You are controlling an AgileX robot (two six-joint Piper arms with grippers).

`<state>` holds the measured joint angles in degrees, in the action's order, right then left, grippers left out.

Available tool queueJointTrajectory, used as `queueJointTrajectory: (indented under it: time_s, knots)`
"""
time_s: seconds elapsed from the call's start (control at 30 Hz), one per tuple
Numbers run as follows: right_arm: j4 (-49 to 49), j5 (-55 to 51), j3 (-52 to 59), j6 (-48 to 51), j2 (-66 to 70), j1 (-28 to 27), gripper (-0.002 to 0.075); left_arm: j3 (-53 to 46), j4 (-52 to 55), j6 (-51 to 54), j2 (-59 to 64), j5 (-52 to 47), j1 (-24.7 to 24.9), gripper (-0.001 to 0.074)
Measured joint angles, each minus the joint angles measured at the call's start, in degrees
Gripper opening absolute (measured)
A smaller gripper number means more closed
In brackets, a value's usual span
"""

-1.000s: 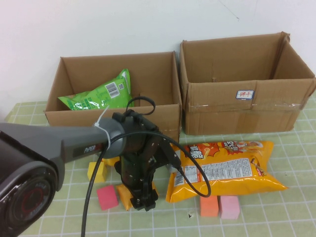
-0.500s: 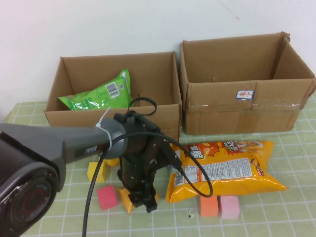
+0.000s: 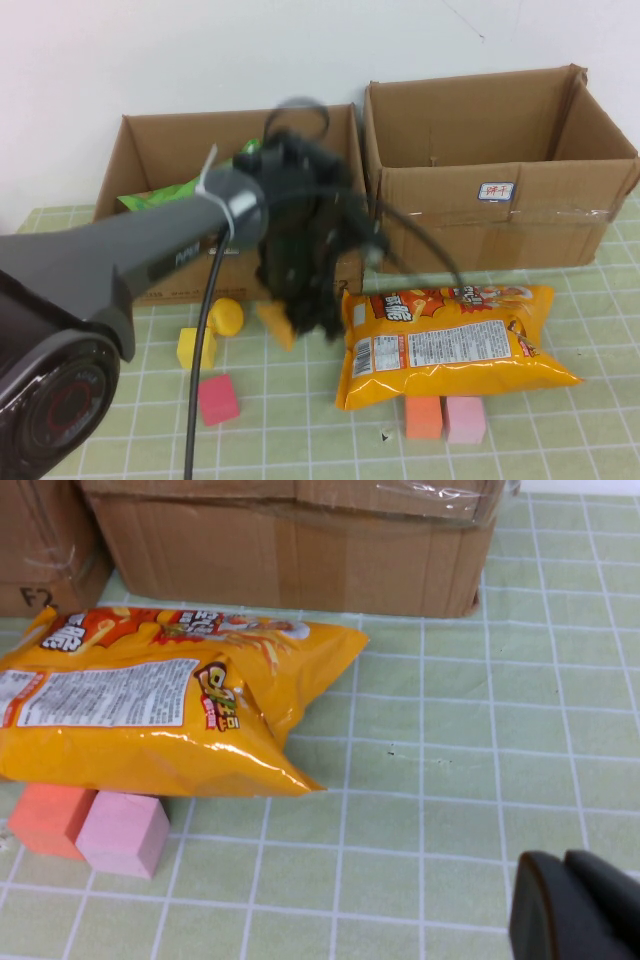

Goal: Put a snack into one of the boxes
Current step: Pick up the biscuit, then place the biscuit in the biscuit box

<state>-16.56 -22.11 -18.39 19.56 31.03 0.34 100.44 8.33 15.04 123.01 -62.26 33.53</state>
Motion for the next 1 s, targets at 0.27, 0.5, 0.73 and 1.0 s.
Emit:
queueJointTrajectory:
  time_s: [0.27,0.5,0.73,1.0]
  knots:
    - [0.0,0.0,0.0,0.0,0.0,0.0,-0.0002,20.82,-6.51,-0.56,0.0,-4.18,0.0,0.0285]
    - [0.0,0.0,0.0,0.0,0.0,0.0,-0.0002,29.74,-11.77,0.26,0.0,10.33,0.0,0.0284]
    - [0.0,0.0,0.0,0.0,0.0,0.0,-0.0002,29.88,-11.85,0.49,2.81,32.96,0.0,0.0283]
    - [0.0,-0.12,0.0,0.0,0.0,0.0,-0.0002,29.76,-11.11,0.15,12.45,47.12,0.11,0.0321]
